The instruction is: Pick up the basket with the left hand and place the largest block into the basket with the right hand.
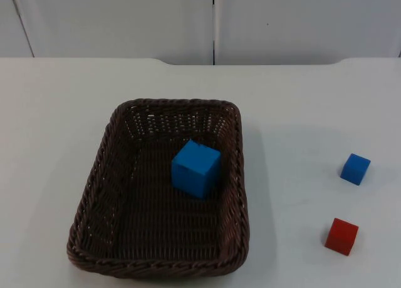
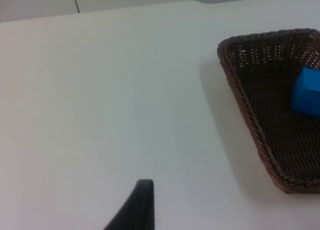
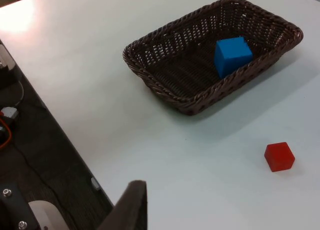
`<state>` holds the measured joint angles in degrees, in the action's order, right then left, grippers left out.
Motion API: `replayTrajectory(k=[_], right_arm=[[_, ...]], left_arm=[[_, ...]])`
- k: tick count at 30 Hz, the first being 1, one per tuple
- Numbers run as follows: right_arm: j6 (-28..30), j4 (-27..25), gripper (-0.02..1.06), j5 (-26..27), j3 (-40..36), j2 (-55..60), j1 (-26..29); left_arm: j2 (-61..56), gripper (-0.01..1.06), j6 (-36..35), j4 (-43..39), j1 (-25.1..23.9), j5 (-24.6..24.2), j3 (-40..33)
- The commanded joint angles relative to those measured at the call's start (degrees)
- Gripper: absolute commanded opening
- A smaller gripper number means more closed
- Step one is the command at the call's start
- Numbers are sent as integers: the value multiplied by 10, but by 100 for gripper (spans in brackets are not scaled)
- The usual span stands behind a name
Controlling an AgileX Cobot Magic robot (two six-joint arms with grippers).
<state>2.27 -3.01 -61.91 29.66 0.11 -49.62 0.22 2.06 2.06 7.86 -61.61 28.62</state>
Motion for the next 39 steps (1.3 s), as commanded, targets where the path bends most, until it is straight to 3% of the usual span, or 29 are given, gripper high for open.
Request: replayTrajectory(k=[1,16,24,30,39], right_arm=[[0,-1,105,1,-2,-1,-3],[0,-1,105,1,-2,-1,-3],[0,-1,105,1,-2,-1,-2],[0,-1,105,1,-2,-1,-2],[0,-1,105,1,-2,-1,52]], left_arm=[[-2,105,1,6,1,0,-3],[-2,105,1,6,0,0,-3],[-2,105,1,6,-68,0,-3],[-2,105,1,6,-73,0,-3],[-2,105,1,6,-73,0,-3]])
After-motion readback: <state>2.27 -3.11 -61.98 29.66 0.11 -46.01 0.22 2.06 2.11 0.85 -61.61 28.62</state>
